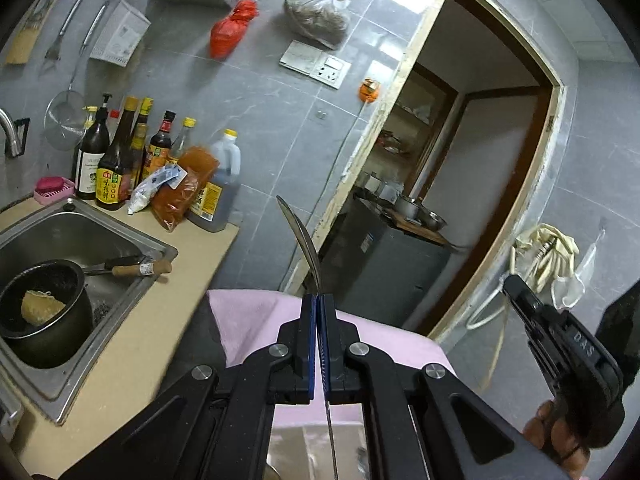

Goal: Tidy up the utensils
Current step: 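Lift and carry the spoons and chopstick over the white caddy with both tools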

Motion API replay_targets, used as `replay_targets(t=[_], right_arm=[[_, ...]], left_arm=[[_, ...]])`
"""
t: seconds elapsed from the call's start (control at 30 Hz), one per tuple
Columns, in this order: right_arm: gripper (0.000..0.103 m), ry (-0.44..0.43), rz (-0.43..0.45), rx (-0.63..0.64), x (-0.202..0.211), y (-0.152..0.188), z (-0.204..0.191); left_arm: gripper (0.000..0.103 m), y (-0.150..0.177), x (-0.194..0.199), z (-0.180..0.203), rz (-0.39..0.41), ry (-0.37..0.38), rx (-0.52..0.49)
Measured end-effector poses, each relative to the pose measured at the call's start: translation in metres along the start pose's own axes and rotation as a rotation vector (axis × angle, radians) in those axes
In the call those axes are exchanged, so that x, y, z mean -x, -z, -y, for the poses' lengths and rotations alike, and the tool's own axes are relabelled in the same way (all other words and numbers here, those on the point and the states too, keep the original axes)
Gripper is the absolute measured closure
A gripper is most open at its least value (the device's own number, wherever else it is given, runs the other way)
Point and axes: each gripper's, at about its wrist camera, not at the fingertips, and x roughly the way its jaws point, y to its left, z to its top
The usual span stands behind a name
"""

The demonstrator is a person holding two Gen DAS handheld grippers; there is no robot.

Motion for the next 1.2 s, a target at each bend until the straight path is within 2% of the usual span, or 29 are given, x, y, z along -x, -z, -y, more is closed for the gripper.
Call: replay_targets(t=[0.13,0.23,0.5,0.73,0.9,1.2], right_arm=[[0.099,0.065,0.033,0.039,-0.007,0.008,0.0],[0.099,0.089,0.057,0.073,-0.01,0.015,-0.002],[0.099,0.092,0.066,0.114,-0.016,0.035,-0.007],[0.099,0.089,0.035,0.08,-0.021,0.053,0.002],[0.099,0.088,0.043,0.063,-0.02,0.055,0.004],[0.099,0.077,0.081,0.052,-0.019,0.057,0.002]], left_arm=[[0.1,0.012,-0.014,-0.007,0.019,-0.016,-0.01],[0.1,0.024,-0.017,-0.004,0.048,-0.043,-0.054],[0.1,0.052,-0.008,0.007,0.154,-0.094,-0.169],[0.1,0.064,0.009,0.017,0.246,-0.114,-0.253],[0.1,0.07,0.021,0.017,0.271,-0.12,-0.319],[0.1,0.07,0.024,0.0,0.248,-0.117,-0.247]])
